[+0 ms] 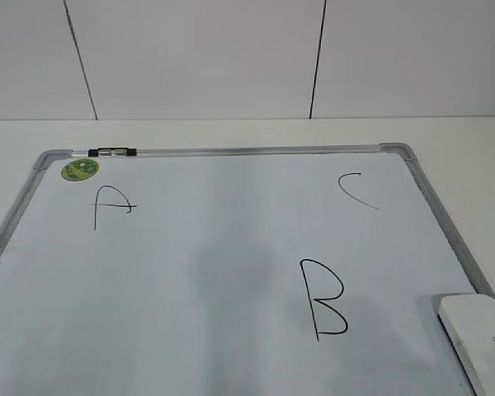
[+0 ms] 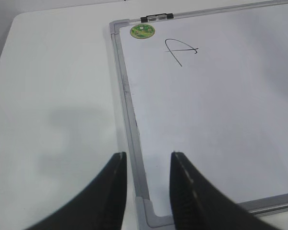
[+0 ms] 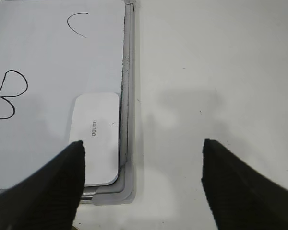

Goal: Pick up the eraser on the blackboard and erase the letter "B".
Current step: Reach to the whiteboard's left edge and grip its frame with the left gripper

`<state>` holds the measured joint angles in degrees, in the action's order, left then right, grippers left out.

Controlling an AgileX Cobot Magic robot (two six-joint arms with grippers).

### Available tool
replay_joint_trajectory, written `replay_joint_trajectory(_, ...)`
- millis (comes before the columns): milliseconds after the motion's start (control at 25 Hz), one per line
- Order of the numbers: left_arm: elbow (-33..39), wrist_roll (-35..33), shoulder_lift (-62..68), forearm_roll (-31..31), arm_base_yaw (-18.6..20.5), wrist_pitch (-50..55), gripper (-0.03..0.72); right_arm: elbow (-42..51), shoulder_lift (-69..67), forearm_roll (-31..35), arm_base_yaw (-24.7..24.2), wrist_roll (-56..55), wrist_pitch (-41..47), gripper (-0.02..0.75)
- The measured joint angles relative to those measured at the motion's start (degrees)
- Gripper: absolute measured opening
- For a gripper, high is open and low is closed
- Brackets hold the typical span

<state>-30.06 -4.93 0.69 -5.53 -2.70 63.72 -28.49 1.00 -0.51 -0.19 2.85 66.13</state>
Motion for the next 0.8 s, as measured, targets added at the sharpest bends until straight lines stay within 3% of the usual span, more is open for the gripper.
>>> replay_joint_trajectory(800, 0.0, 0.0, 0.0, 0.0, 0.0, 0.0, 0.235, -0.4, -0.1, 0.5, 0.0, 0.0, 0.9, 0.584)
